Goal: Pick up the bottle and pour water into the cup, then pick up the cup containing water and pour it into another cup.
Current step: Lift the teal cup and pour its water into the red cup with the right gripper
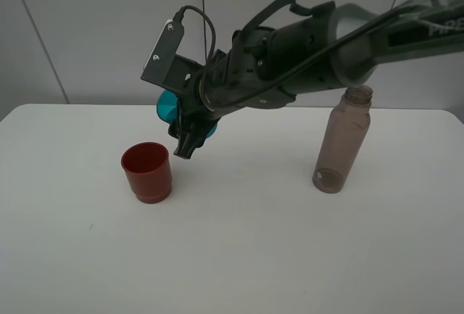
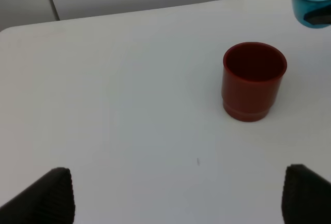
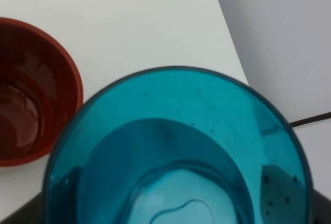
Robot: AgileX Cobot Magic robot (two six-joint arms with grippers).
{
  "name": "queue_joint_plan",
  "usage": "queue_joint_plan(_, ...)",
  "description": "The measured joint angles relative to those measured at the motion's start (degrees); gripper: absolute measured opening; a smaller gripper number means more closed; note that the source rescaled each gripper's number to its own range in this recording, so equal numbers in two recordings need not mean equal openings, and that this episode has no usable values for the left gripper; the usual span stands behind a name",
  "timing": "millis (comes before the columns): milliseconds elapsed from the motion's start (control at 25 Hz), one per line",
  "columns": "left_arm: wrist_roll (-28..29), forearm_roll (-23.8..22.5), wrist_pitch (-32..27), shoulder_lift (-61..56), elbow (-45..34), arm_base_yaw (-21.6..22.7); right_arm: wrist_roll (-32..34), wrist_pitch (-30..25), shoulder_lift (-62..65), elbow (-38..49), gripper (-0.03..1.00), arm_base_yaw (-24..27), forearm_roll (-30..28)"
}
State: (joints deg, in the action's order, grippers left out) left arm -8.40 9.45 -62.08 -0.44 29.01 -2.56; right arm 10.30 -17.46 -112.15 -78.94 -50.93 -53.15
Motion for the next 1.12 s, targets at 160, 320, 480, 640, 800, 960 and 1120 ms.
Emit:
queue_joint_plan(160, 0.0, 0.0, 0.0, 0.0, 0.0, 0.0, 0.0, -0.1, 0.0, -0.1, 0.09, -0.3, -0.3)
queue_joint_plan(320, 0.0, 0.0, 0.0, 0.0, 0.0, 0.0, 0.0, -0.3, 0.0, -0.1, 0.09, -1.0, -2.3)
queue_joint_plan(480, 0.0, 0.0, 0.0, 0.0, 0.0, 0.0, 0.0, -0.2, 0.0, -0.1, 0.09, -1.2, -3.4)
queue_joint_plan(640, 0.0, 0.0, 0.0, 0.0, 0.0, 0.0, 0.0, -0.2, -0.8, -0.1, 0.09, -1.3, -4.8)
queue_joint_plan(800, 0.0, 0.0, 0.0, 0.0, 0.0, 0.0, 0.0, -0.5, -2.4, -0.9, 0.09, -1.3, -4.9)
queue_joint_plan(960, 0.0, 0.0, 0.0, 0.0, 0.0, 0.0, 0.0, -1.5, -3.5, -3.3, 0.09, -1.3, -4.9)
queue_joint_plan(1120, 0.0, 0.0, 0.0, 0.0, 0.0, 0.0, 0.0, -2.0, -4.6, -4.2, 0.09, -1.3, -5.3)
